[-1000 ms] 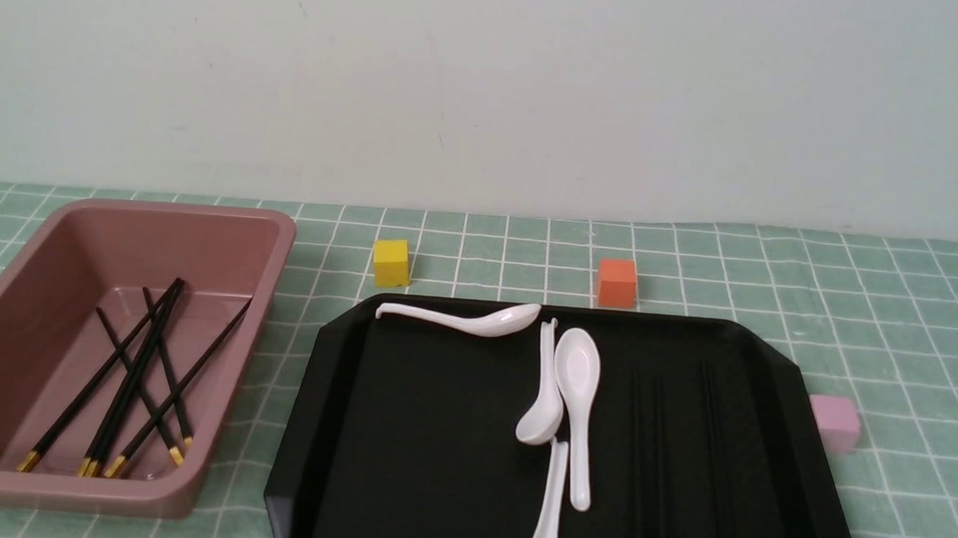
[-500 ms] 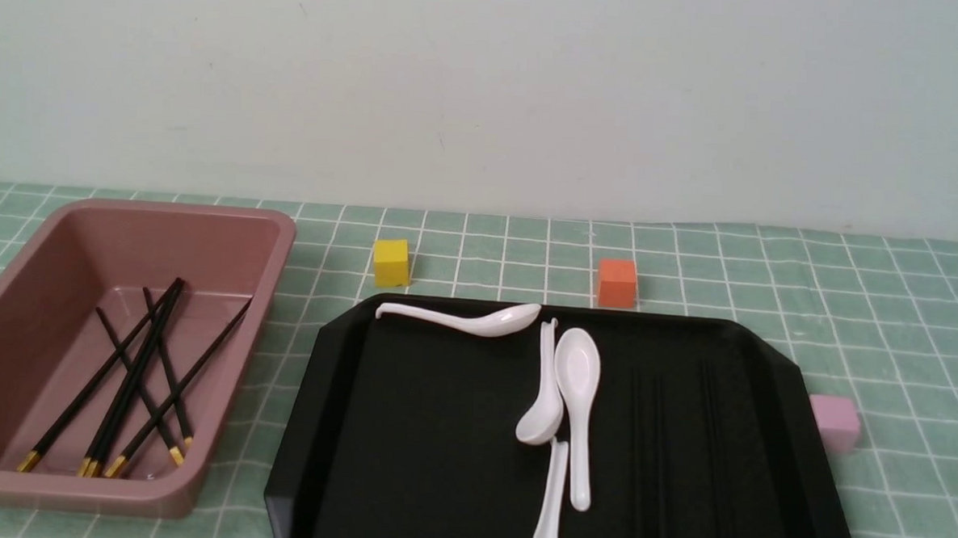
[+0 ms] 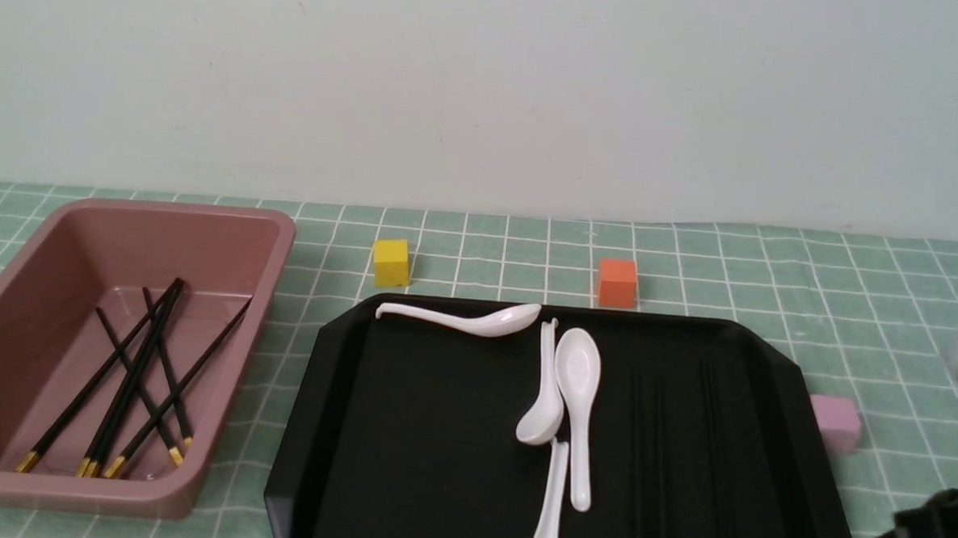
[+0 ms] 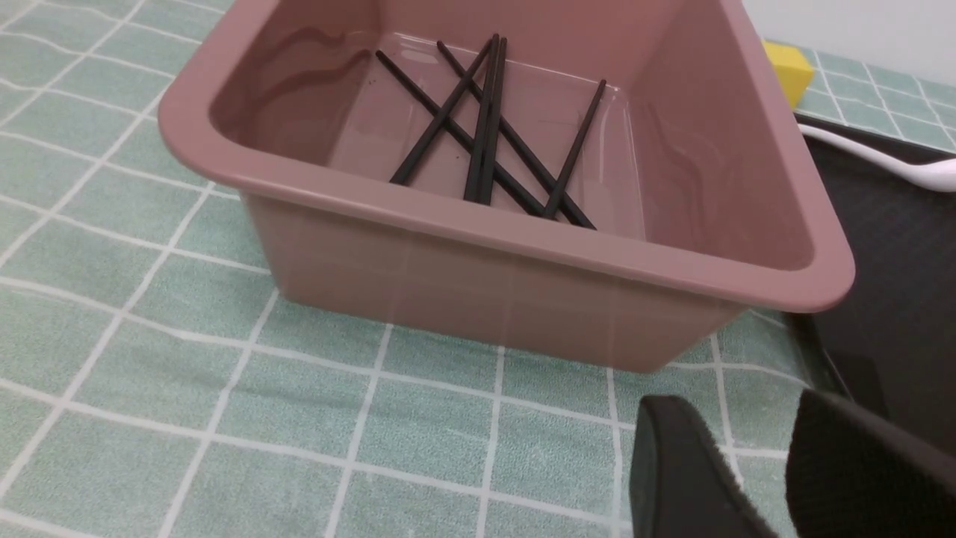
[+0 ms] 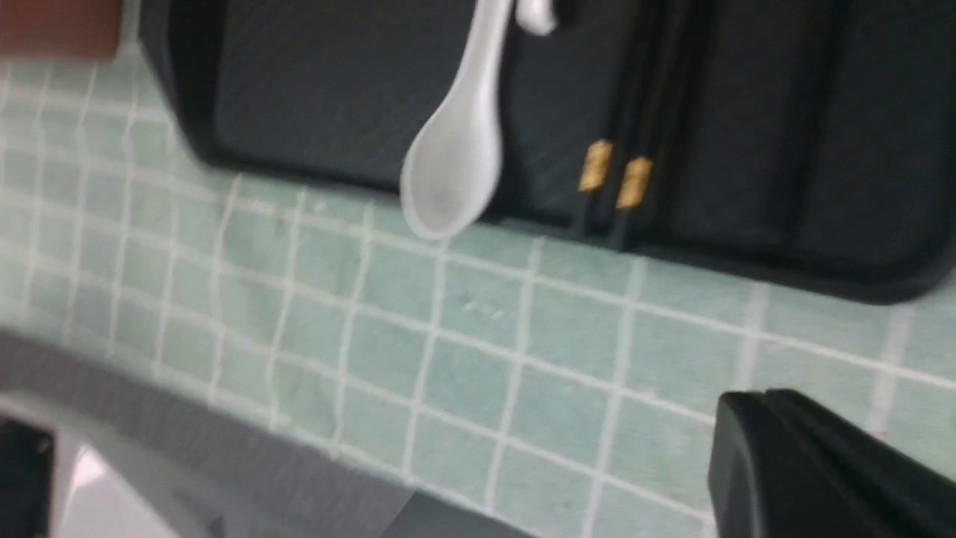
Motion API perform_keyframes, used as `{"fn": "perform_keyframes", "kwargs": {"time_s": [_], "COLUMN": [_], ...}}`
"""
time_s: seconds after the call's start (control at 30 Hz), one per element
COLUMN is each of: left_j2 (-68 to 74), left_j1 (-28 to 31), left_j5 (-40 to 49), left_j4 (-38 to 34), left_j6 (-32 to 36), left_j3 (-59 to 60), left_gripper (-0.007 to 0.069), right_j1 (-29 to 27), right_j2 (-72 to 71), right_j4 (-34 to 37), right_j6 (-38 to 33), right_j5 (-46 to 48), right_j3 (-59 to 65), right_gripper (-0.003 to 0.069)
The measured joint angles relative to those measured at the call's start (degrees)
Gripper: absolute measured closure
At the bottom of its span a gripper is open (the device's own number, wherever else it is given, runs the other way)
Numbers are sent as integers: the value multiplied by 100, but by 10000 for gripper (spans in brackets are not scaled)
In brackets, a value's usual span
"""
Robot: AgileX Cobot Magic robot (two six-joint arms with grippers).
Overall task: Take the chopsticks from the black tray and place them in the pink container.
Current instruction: 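Move the gripper over the chopsticks on the black tray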
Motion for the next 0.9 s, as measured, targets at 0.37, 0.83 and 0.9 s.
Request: {"fn": "perform_keyframes", "kwargs": {"time_s": [0.37,0.83,0.9], "left_j2": [0,0,0], "left_j1": [0,0,0], "left_j5": [0,0,0], "left_j4": [0,0,0], "left_j6": [0,0,0], "left_j3": [0,0,0], "left_gripper": [386,386,386], "right_j1": [1927,2389,2389], "right_j2": [2334,4398,4530], "right_j4": [-879,-2756,-2750], "right_j6": [1291,4040,4046], "right_j5": [-1003,-1483,-1610], "right_j3": [-997,-1994,-1999], "right_gripper": [566,174,173]}}
